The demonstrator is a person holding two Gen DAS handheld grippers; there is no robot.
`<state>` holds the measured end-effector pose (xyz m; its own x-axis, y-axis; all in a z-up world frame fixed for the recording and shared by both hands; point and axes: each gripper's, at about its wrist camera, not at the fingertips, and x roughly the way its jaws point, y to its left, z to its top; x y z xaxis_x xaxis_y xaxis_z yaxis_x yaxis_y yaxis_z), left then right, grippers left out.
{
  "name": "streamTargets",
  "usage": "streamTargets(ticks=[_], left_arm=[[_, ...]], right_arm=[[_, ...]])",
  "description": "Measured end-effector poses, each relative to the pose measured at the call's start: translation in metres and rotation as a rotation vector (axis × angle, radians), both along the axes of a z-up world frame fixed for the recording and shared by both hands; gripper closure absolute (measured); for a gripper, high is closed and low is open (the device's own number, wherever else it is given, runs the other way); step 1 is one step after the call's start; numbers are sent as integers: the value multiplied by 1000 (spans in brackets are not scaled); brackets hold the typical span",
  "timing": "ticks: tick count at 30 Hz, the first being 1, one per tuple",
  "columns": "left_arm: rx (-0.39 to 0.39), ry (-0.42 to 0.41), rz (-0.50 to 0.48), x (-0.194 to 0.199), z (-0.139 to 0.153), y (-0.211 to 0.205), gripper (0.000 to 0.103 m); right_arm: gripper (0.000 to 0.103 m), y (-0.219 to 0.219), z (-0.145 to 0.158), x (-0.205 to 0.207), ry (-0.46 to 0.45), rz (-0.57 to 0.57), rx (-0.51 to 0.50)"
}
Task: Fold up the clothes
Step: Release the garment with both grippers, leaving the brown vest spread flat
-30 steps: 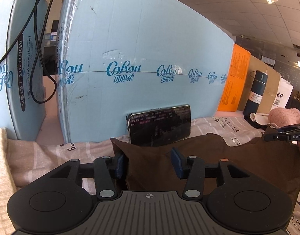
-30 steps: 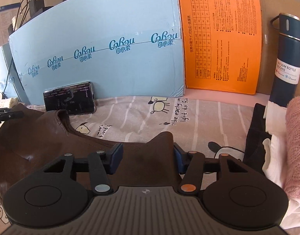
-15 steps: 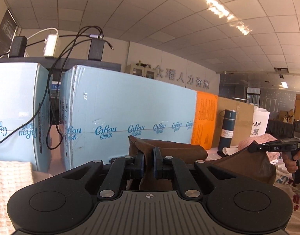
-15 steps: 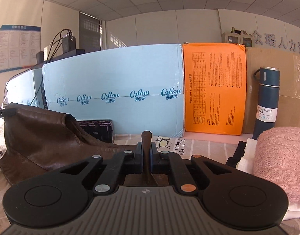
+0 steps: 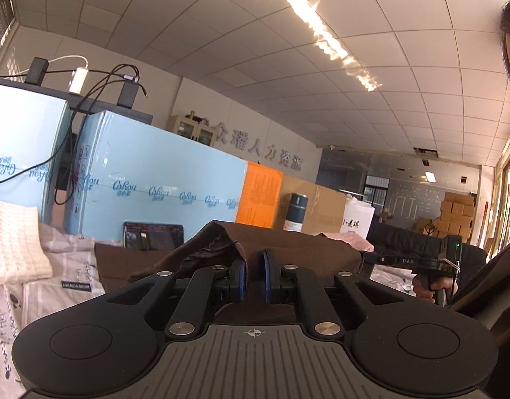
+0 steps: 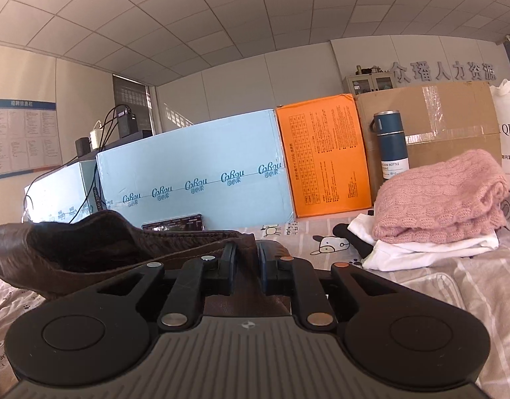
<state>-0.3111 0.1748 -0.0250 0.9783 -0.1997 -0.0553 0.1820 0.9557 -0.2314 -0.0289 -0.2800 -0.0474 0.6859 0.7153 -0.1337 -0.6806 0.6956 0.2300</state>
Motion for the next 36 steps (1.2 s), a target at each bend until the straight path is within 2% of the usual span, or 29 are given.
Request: streamTargets(ticks=[2,3,4,5,6,7,8,11,15,19,24,27,30,33,35,36], left_arm=[[-23,51,-13,-7,-7,-2,89],[-28,73,-16,-9,-9,-3,88],[-26,99,-1,-11,-12,-4,82],[-22,125,16,-14,-16,-4,70],[-38,143,48,-18,-19,-3,60],[-56,159,82,-23,-22,-1,36],[-95,179,121,-29,-27,4,25],[-157,193,230,-43,-35,12,23],[-197,215,222,-40,-41,8,20],[-109,285,170,-27,-42,-10,17],[-13,323,186,-5,-35,-14,11],[7,381,199,7,-42,-10,11],[18,405,195,14,-47,-8,11],[23,403,172,19,-47,-6,11],[23,395,149,25,-46,-2,11],[14,396,128,30,-46,2,11]], right_arm=[[78,-11,-2,-12,18,-25,16],[71,-17,-2,-15,22,-37,26],[66,-22,-1,-19,27,-51,35],[60,-26,0,-22,32,-66,44],[59,-30,1,-23,32,-80,50],[59,-34,1,-24,29,-90,56],[56,-36,2,-25,28,-99,62],[42,-38,3,-22,33,-107,71],[32,-33,1,-16,59,-77,93],[20,-26,0,-19,61,-31,75],[9,-1,-7,-26,61,19,-95],[8,13,-21,-27,88,27,-222],[9,19,-39,-21,159,-16,-307],[15,16,-49,-12,238,15,-260],[19,15,-51,-9,261,48,-227],[27,17,-51,-9,254,45,-233]])
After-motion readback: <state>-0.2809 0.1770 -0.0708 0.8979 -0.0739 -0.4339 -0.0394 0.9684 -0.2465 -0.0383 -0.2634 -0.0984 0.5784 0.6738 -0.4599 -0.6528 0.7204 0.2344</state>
